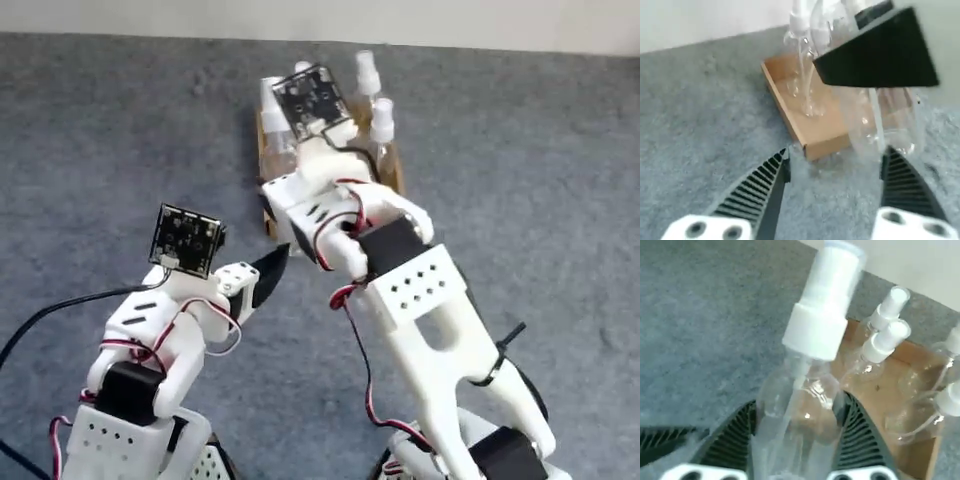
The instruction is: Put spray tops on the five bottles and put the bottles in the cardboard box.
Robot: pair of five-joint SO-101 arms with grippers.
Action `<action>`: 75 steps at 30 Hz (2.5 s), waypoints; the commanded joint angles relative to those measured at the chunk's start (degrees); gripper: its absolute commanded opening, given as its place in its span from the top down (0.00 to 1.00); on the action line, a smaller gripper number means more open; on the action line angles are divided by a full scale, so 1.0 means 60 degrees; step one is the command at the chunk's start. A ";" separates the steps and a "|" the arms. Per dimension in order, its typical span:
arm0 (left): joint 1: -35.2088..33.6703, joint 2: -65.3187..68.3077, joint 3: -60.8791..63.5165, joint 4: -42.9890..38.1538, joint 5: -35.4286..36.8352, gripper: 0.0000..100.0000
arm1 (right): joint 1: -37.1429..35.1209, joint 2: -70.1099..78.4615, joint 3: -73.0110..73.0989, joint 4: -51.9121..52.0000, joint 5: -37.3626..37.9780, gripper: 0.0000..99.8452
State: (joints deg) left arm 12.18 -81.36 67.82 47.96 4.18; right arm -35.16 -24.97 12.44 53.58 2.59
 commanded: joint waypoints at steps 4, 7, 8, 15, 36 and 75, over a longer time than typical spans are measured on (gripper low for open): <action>-0.1048 -0.0007 0.0344 -0.1245 -0.0308 0.74 | -0.0403 -0.0110 -0.1165 0.1399 -0.0161 1.00; -0.1033 0.0139 0.0359 -0.1289 -0.0498 0.74 | -0.0432 -0.0198 -0.1560 0.2059 -0.0161 1.00; -0.1033 0.0315 0.0330 -0.1319 -0.0513 0.74 | -0.0432 -0.0300 -0.1678 0.2234 -0.0147 1.00; -0.1092 0.2410 -0.0139 -0.2066 -0.0542 0.74 | -0.0403 -0.1546 -0.1751 0.2762 -0.0088 1.00; -0.0125 -0.0139 -0.0593 0.0278 -0.0557 0.74 | -0.0828 -0.1810 0.1604 -0.1531 -0.0161 1.00; -0.3158 0.2806 -0.0359 -0.2344 0.0161 0.89 | 0.1355 0.3377 -0.4256 0.0886 0.1582 1.00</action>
State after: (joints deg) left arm -6.02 -73.80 70.90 33.71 4.70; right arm -27.87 -6.42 -7.08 60.53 11.21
